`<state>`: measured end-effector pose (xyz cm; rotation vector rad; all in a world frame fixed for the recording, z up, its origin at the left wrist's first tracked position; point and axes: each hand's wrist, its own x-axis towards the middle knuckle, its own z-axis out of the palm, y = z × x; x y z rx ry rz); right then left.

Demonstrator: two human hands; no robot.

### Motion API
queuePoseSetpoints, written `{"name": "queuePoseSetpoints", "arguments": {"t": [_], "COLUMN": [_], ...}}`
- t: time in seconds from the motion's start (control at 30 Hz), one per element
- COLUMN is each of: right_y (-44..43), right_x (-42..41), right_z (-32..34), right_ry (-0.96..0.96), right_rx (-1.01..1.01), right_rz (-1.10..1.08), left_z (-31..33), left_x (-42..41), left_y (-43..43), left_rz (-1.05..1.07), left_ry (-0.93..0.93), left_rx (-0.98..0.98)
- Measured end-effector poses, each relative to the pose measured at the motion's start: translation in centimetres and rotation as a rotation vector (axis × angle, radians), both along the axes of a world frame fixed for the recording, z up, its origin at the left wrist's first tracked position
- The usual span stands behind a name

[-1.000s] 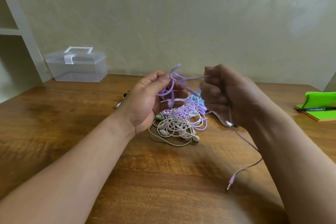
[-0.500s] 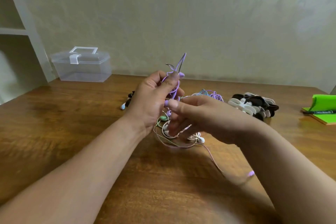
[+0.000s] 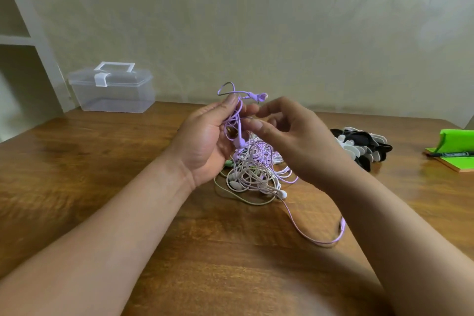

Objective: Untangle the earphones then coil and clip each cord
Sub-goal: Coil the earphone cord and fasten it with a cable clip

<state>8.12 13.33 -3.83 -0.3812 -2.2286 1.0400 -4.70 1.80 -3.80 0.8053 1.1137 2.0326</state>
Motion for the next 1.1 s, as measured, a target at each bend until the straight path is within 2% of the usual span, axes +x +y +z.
{"name": "queuePoseSetpoints", "arguments": {"t": [0.13,0.27,0.43,0.57,0.63,0.7,0.8,0.87,1.0,1.1], "right_y": [0.3,0.2,1.3,2.5,3.1,3.6,3.9,3.7,1.7,0.6], "right_x": [0.0,-0.1,0.2,1.4,2.0,2.8,3.9,4.1,2.9,2.1], "right_z": [-0.2,-0.2,0.1,1.3,2.0,2.3,2.3,2.1,2.3,1.9], "right_ry": [-0.028,-0.013,-0.092,0.081,0.188,0.210,-0.065,-0.245,-0.333,-0.312], "right_rx": [-0.077,-0.237,-0.196,-0.468,-0.592,-0.599,-0.453,-0.493,-0.642,-0.521], "right_rz": [0.077,0.410,0.312,0.263,0.329,0.439,0.608,0.665,0.639,0.561], "left_z": [0.2,0.1,0.1,-0.2,-0.4,-0.7,-0.9,-0.6,-0.2,-0.3], "left_x": [-0.3,-0.3,-1.1,-2.1,-2.4,-2.3,-2.0,-1.4,-0.2,-0.2], "left_y": [-0.4,-0.4,-0.5,-1.1,-1.0,-0.7,-0.5,-0.5,-0.6,-0.6], "left_rz": [-0.130,-0.244,-0.370,-0.406,-0.336,-0.258,-0.230,-0.265,-0.235,-0.233], "left_ry": [-0.056,-0.079,-0.121,-0.181,-0.181,-0.151,-0.111,-0.083,0.027,0.133], "left_rx": [0.007,0.035,0.083,0.160,0.142,0.096,0.070,0.057,0.007,0.008]}}
